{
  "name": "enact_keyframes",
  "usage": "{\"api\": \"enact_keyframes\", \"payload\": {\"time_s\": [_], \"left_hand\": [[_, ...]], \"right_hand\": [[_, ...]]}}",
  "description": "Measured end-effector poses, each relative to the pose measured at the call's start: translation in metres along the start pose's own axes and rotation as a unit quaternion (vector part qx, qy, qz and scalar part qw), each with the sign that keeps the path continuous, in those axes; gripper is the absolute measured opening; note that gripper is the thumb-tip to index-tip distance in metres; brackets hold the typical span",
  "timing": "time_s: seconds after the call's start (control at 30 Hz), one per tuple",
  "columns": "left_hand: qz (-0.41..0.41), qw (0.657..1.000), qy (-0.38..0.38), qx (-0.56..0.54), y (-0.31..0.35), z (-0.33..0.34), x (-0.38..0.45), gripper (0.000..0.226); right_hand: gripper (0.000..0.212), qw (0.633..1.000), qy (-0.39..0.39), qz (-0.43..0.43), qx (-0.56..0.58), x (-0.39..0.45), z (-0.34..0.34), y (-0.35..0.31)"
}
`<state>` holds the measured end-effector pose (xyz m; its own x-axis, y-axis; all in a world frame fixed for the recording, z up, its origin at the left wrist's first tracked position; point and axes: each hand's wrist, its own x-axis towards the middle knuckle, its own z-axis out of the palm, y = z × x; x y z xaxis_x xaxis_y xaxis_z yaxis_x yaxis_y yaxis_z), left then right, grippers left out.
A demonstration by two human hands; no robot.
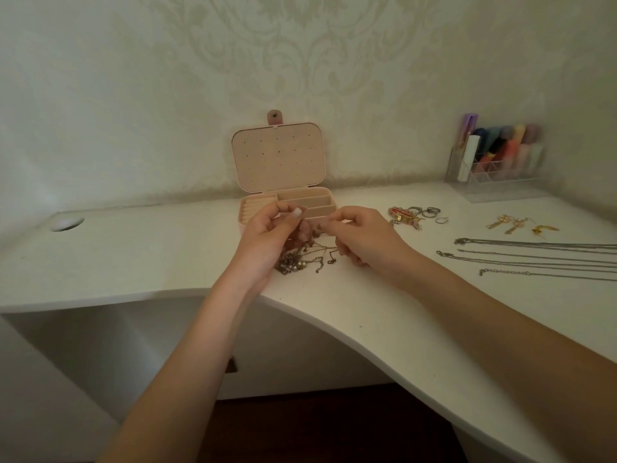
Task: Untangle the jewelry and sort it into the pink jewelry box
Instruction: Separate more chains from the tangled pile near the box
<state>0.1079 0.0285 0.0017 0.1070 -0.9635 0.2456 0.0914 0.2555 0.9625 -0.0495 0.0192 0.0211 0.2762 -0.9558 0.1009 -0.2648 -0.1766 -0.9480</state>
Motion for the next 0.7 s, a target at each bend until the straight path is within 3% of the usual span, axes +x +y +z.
{"api": "enact_keyframes", "payload": {"time_s": [0.23, 0.4, 0.5, 0.63, 0.7], "left_hand": [[-0.017, 1.0, -0.021, -0.003, 0.003, 0.001, -0.003, 0.004], [-0.021, 1.0, 0.002, -0.017, 0.004, 0.001, -0.003, 0.002], [-0.017, 1.0, 0.021, -0.01, 0.003, 0.001, -0.003, 0.003], [-0.01, 0.999, 0.049, -0.013, 0.001, 0.001, -0.001, 0.006], [-0.006, 0.999, 0.048, -0.017, 0.0, 0.001, 0.0, 0.005]], "right_hand": [[0.017, 0.984, 0.006, -0.137, -0.11, 0.001, 0.006, 0.006], [0.018, 0.995, 0.031, -0.085, -0.041, 0.003, 0.0, 0.007], [0.019, 0.998, 0.019, -0.029, 0.061, 0.004, -0.001, 0.006], [0.021, 0.972, 0.018, 0.041, 0.229, 0.005, -0.003, 0.001], [0.022, 0.975, 0.026, 0.048, 0.214, 0.007, -0.007, 0.0]]}}
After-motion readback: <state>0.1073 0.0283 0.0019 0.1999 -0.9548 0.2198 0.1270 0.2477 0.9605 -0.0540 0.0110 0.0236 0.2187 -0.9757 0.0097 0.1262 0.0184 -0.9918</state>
